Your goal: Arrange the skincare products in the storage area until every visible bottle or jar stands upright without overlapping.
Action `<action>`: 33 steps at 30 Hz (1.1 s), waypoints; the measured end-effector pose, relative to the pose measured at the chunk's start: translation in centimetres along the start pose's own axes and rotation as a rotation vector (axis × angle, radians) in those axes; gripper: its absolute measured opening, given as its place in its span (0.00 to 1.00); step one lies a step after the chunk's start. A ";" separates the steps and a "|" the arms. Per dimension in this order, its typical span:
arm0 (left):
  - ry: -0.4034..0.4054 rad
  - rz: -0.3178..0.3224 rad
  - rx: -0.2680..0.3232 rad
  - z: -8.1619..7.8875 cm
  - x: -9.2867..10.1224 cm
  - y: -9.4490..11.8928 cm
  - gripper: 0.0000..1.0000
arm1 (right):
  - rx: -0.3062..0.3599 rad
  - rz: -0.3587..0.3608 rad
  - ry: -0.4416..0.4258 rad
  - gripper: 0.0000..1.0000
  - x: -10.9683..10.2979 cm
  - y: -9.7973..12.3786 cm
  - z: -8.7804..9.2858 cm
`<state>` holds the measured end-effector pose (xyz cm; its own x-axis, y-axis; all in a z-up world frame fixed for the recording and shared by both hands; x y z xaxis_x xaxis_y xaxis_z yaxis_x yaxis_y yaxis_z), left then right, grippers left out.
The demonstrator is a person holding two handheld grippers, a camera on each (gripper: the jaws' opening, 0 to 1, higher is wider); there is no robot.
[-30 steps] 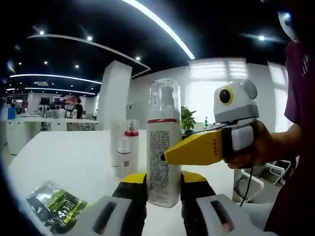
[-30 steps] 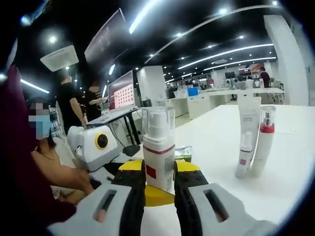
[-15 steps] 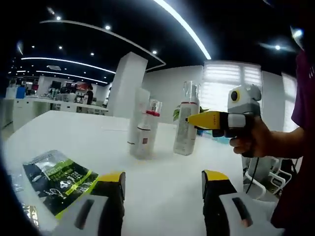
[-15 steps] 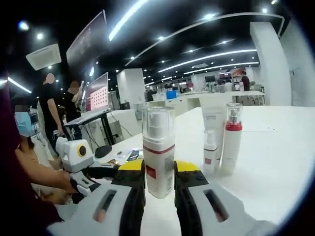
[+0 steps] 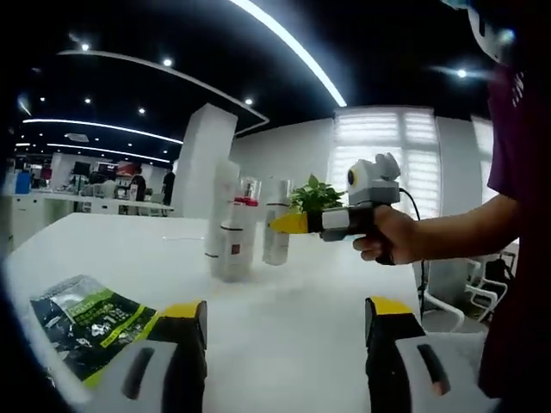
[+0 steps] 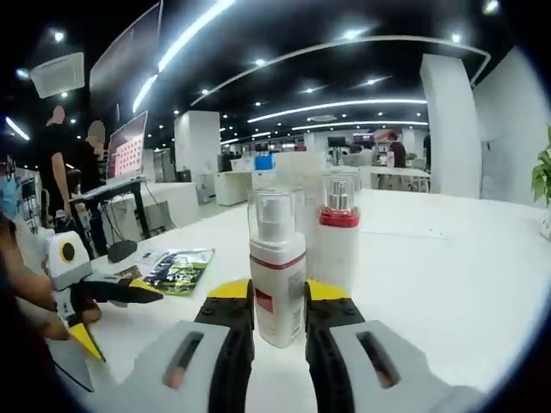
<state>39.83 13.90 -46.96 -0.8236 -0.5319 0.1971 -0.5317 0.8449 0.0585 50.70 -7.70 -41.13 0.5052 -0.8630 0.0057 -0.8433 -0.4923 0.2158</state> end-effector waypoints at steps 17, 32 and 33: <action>0.006 -0.009 -0.011 0.1 -0.3 0.2 0.73 | 0.022 -0.003 0.012 0.20 1.8 -2.2 3.3; 0.024 -0.001 -0.003 0.0 -0.2 0.2 0.72 | 0.049 -0.018 0.062 0.21 2.0 -2.8 3.3; 0.026 0.001 -0.001 0.0 -0.2 0.2 0.72 | 0.040 -0.015 0.083 0.21 2.0 -2.9 3.3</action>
<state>39.87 14.22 -46.98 -0.8185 -0.5298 0.2222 -0.5311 0.8453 0.0592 53.53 -8.40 -45.00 0.5297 -0.8440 0.0837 -0.8414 -0.5106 0.1769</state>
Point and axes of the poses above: the point that each gripper's makers call its tool centre point, and the gripper's own axes: y roughly backward along the fingers, x roughly to its right, z roughly out of its underside, the point moved 9 cm from there along y, roughly backward along the fingers, and after that the axes turned 6 degrees about z, right-handed, at the moved point
